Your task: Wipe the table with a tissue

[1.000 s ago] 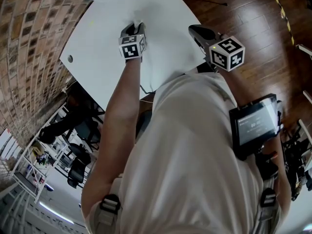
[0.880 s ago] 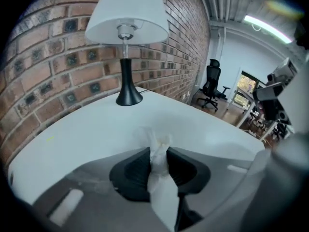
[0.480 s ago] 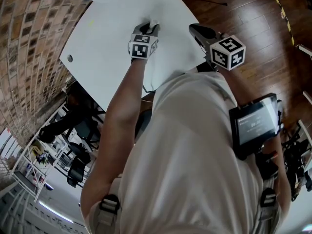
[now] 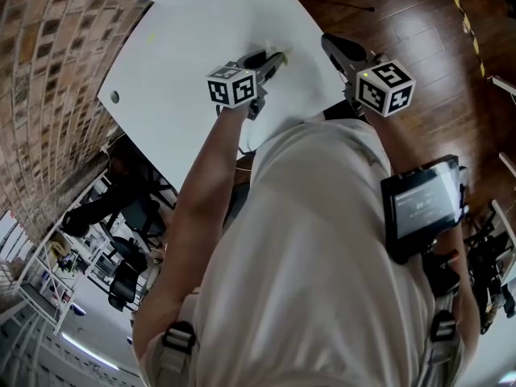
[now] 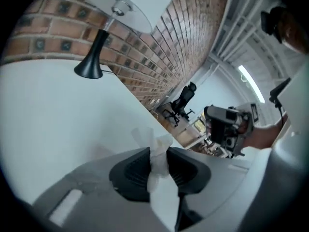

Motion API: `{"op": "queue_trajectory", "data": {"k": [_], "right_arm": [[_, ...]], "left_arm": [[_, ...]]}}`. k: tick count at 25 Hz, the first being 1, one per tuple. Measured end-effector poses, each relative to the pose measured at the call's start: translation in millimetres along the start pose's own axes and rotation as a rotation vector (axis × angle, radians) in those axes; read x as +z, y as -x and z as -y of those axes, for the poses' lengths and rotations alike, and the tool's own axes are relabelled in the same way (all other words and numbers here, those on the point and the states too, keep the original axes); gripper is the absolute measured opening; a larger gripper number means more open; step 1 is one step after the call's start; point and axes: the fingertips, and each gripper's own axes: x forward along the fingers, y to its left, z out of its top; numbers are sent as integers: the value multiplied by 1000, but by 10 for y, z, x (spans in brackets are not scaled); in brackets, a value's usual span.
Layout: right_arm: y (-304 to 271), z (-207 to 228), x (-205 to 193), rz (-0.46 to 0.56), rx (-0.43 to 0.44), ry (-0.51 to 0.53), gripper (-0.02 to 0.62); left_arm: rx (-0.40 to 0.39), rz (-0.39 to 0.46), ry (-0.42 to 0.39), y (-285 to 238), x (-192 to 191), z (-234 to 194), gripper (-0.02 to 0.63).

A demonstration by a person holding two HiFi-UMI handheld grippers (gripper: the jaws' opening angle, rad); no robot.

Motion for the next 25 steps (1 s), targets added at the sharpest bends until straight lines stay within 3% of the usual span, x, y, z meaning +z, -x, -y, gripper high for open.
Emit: {"op": "queue_trajectory", "data": {"k": [3,5,8,12,15,18,22,25], "right_arm": [[16,80,-9,0,-11,-17,7],[4,95,-26,-8,-8,-20,6],[-15,100,-48,-19,4,-19,7],[-39,100,-56,-27,15,-18,7],[-21,98,-56,-35,15,-15,7],[17,118,-46,-38,3,-12,7],[-136,55,18,-15,25,-11,7],[-62,71,10,-23,40,-10,7]], "left_arm": [[-8,120,112,189,76,-86,95],[56,177,143,321,114,-242,95],[154,197,182,393,110,-468,95],[209,150,206,260,67,-559,95],[238,67,167,101,-27,-455,95],[263,42,165,14,-69,-373,95],[316,4,100,27,-3,-346,94],[286,8,109,-157,-50,-120,95]]}}
